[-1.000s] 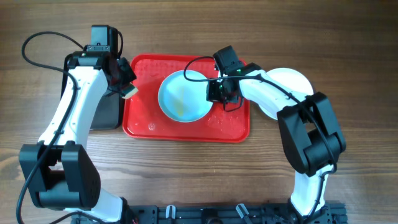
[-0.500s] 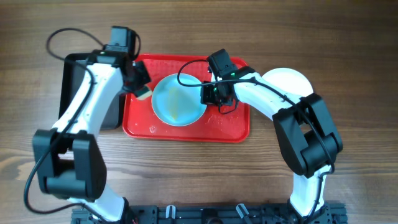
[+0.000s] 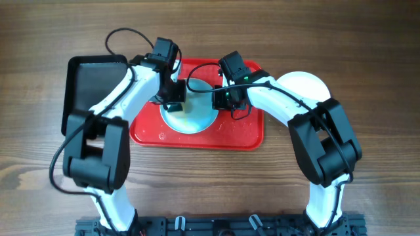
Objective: Clean dirty plates on tray and stack at the side
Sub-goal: 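Bring the sponge in the left gripper onto the held plate, then scrub the held plate's surface with the sponge in the left gripper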
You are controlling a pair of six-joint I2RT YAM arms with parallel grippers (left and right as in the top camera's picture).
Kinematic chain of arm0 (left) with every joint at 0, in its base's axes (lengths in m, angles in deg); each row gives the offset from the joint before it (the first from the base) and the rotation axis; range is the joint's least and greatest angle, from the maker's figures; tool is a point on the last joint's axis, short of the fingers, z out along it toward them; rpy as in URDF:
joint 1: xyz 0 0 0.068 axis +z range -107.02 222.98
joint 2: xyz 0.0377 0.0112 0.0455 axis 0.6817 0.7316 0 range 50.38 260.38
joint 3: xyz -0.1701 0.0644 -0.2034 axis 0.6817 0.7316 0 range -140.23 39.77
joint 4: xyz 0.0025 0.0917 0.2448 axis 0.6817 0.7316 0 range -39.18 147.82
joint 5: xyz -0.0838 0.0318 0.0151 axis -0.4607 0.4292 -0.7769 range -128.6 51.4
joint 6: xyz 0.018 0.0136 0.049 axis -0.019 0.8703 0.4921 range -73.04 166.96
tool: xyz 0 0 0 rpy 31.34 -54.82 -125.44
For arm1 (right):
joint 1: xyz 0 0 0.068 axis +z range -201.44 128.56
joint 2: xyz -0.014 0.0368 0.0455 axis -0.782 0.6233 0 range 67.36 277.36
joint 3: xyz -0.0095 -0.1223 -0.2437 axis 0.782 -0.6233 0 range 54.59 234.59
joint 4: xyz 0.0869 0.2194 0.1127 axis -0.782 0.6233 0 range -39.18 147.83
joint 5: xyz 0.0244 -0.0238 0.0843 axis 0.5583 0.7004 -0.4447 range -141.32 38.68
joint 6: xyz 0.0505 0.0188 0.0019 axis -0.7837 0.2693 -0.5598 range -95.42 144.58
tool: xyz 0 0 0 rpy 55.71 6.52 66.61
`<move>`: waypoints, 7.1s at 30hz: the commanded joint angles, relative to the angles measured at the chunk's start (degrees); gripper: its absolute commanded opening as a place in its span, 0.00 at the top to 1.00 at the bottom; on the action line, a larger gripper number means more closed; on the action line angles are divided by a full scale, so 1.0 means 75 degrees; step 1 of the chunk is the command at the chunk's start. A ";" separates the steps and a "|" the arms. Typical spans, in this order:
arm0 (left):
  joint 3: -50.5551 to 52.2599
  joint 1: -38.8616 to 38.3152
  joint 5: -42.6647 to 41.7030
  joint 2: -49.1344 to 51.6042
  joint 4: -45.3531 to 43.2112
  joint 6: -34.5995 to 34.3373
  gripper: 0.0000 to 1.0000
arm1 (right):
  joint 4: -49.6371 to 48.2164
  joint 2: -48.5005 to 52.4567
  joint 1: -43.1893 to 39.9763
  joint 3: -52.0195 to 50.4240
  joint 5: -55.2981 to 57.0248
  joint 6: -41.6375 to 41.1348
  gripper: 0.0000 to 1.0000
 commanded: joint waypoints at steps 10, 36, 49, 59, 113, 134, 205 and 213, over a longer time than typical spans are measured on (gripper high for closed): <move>0.0044 -0.0294 -0.1851 0.0720 0.0137 0.0874 0.96 | -0.0017 0.0245 -0.0055 -0.0166 0.0286 0.0111 0.96; 0.0044 -0.0664 0.4436 0.0720 -0.1119 -0.2445 0.96 | -0.0003 0.0245 -0.0055 -0.0166 0.0286 0.0166 0.96; 0.0044 -0.0694 -0.1664 0.0720 0.0309 0.1341 0.96 | -0.0012 0.0245 -0.0055 -0.0166 0.0306 0.0169 0.96; 0.0044 -0.0694 -0.2882 0.0720 0.0251 0.2057 0.96 | 0.0029 0.0245 -0.0055 -0.0166 0.0303 0.0163 0.96; 0.0044 -0.0807 -0.3281 0.0720 0.0326 0.1402 0.96 | 0.0009 0.0245 -0.0055 -0.0166 0.0265 0.0187 0.96; 0.0044 -0.0376 0.3756 0.0720 -0.0714 -0.3608 0.96 | -0.0017 0.0271 -0.0111 -0.0198 0.0216 0.0009 0.96; 0.0044 0.0058 -0.0458 0.0720 0.1402 0.0883 0.96 | -0.0478 0.1084 -0.0848 -0.0213 -0.2209 0.0399 0.96; 0.0044 -0.0090 -0.4057 0.0720 0.0790 0.2247 0.96 | -0.0478 0.1084 -0.0848 -0.0213 -0.2206 0.0399 0.96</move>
